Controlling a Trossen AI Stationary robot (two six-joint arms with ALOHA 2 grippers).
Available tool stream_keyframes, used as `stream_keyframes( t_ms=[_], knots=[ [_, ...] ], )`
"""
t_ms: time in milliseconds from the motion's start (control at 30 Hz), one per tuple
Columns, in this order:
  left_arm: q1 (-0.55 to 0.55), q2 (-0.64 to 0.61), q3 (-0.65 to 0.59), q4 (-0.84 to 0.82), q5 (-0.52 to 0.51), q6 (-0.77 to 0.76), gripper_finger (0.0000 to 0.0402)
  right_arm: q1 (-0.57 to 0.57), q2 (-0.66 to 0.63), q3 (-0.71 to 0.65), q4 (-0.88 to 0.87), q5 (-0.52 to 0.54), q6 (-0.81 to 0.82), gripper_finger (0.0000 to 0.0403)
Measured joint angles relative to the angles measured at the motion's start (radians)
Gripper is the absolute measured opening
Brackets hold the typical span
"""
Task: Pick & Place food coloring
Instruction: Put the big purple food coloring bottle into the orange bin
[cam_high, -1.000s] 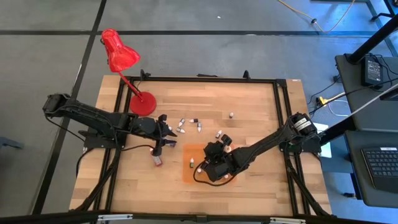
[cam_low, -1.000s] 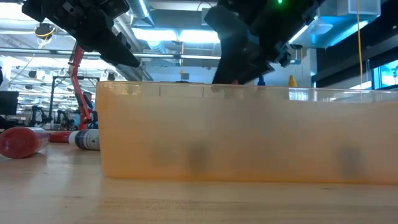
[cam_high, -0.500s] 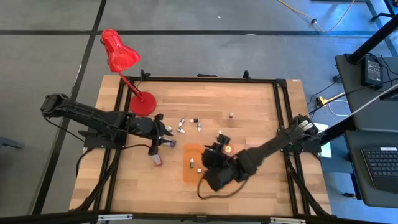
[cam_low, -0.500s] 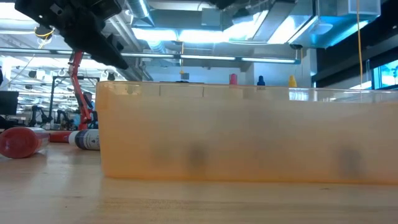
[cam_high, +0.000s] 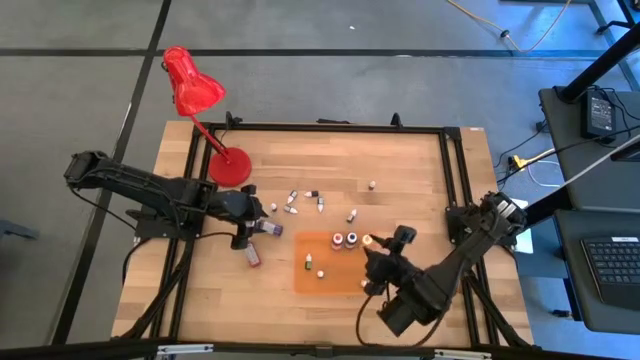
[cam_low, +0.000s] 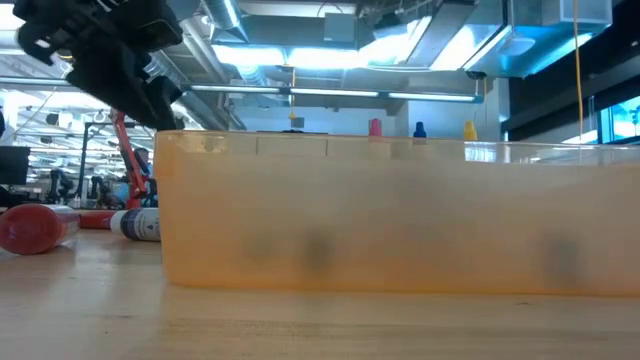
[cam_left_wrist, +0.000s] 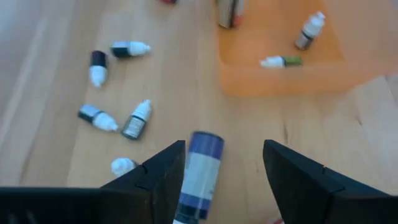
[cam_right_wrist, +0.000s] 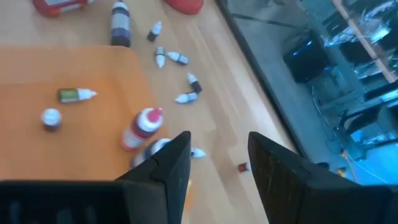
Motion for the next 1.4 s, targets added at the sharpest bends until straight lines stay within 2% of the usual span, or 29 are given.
stream_keyframes(
  t_ms=[100,267,467,633,733,867,967,1067,1167,1400],
  knots=[
    [0.0,0.0,0.0,-0.021,0.007,0.022,0.022,-0.006,-0.053,-0.094,-0.012,0.029,0.045,0.0163],
    [0.0,0.001,0.0,-0.026,-0.005,0.022,0.0219,-0.074,-0.152,-0.292,0.109,0.041,0.048,0.0163],
    [0.0,0.002,0.0,-0.03,-0.013,0.022,0.0212,-0.176,-0.283,-0.494,0.286,-0.123,-0.083,0.0163],
    [0.0,0.002,0.0,-0.024,-0.033,0.028,0.021,-0.235,-0.431,-0.669,0.745,-0.248,-0.412,0.0163],
    [0.0,0.002,0.0,-0.035,-0.032,0.053,0.021,-0.266,-0.522,-0.772,1.037,-0.371,-0.628,0.0163],
    [0.0,0.002,0.0,-0.081,-0.032,0.036,0.021,-0.305,-0.636,-0.916,1.348,-0.554,-0.889,0.0163],
    [0.0,0.002,0.0,-0.154,-0.067,-0.037,0.0209,-0.316,-0.729,-1.0,1.494,-0.604,-1.029,0.0163],
    [0.001,0.002,0.0,-0.22,-0.092,-0.09,0.0206,-0.318,-0.807,-1.062,1.566,-0.594,-1.078,0.0163],
    [0.001,0.004,-0.001,-0.216,-0.075,-0.099,0.0203,-0.318,-0.863,-1.107,1.609,-0.591,-1.073,0.0163],
    [0.002,0.061,-0.001,-0.201,-0.045,-0.145,0.0187,-0.318,-0.891,-1.158,1.648,-0.591,-1.073,0.0163]
  ],
)
